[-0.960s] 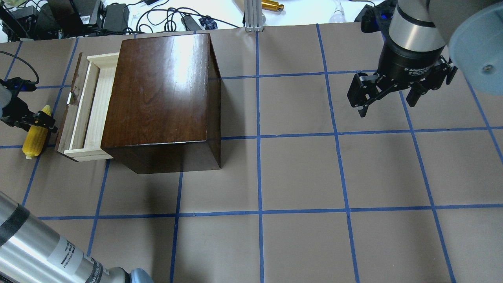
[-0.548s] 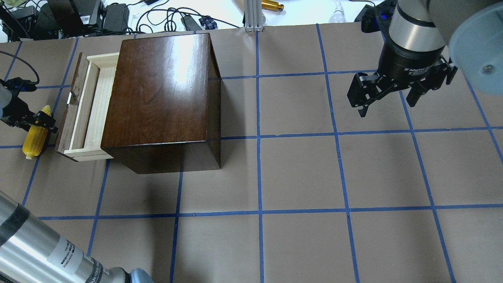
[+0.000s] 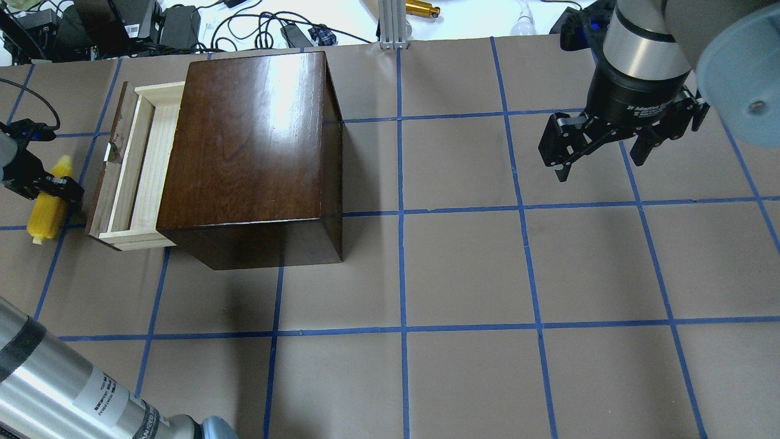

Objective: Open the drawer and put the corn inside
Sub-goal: 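Lower the left gripper onto the yellow corn cob and grasp it, then lift the corn and carry it over the open drawer with the left gripper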

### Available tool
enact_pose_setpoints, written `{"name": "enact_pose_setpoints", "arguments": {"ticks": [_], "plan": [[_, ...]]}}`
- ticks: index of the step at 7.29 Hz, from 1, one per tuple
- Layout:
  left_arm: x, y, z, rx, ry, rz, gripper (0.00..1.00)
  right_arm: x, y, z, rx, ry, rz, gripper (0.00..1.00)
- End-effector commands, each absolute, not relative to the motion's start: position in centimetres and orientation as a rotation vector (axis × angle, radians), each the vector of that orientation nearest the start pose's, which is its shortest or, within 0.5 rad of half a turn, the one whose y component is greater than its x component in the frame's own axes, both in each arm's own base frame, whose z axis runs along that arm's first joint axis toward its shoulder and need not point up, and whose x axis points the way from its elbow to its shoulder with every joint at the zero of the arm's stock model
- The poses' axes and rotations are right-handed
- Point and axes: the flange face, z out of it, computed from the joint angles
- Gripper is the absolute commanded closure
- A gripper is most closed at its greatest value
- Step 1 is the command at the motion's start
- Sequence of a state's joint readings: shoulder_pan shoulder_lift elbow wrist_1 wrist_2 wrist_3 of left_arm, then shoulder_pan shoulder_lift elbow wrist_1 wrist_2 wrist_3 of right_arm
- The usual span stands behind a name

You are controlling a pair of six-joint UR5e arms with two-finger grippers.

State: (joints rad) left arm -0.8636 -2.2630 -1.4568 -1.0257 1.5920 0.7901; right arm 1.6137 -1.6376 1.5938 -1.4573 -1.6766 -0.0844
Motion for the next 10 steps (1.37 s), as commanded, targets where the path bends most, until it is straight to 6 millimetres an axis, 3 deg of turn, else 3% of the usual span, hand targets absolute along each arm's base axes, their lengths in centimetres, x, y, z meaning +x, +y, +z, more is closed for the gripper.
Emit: {"name": "enact_pose_setpoints", "arguments": {"ticks": [1,6,8,10], "plan": [[35.2,-61.4,17.4,0.131,3.146,0.059,1.00,14.2,-45.0,49.8,-0.212,3.237,0.116,0.00],[35.2,-61.4,17.4,0.131,3.146,0.059,1.00,14.2,-45.0,49.8,-0.212,3.237,0.116,0.00],[34.4,-61.1,21.6,0.126,3.140,0.056,1.00,14.2,-45.0,49.8,-0.212,3.235,0.115,0.00],[30.7,-60.2,28.4,0.144,3.175,0.084,1.00,14.2,-45.0,49.8,-0.212,3.237,0.116,0.00]]}}
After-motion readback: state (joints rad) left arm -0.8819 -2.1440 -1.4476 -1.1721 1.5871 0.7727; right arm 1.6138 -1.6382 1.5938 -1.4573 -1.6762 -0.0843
